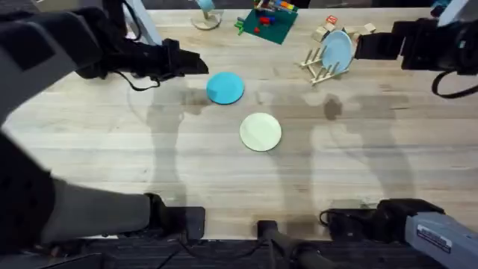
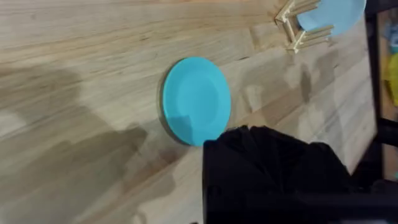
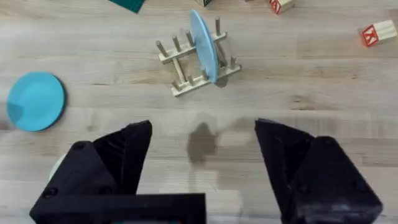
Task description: Pick up the plates from the table one by one and place each into a slot on the dish rack.
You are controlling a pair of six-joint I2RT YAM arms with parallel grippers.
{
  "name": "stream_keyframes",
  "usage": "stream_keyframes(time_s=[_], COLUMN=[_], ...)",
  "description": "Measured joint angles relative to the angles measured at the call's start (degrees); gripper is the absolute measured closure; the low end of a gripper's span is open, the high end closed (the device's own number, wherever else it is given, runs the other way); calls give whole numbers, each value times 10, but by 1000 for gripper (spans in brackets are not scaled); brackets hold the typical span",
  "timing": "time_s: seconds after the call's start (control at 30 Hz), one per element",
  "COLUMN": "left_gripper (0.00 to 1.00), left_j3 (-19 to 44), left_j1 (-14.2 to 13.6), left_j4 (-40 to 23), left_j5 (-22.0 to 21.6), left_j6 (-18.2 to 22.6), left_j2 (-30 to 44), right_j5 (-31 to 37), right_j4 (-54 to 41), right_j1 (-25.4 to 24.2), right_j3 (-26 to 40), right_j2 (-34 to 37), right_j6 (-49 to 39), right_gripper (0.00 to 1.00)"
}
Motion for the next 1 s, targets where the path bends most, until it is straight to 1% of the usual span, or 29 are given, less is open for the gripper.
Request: stream_keyframes(time_s=[0.17,0.33,1.0], left_gripper=[961,961,961], left_j3=[0,0,0], left_j1=[0,0,0], left_j4=[31,45,84], left_j5=[37,52,62], left_j6=[5,10,16], left_j2=[66,112,201], right_j5=[0,-2,-2], right_j4=[0,0,0], right_j1=[0,0,0], right_j3=[0,0,0], right_j2=[0,0,0], right_j6=[0,0,0], right_gripper=[5,5,5])
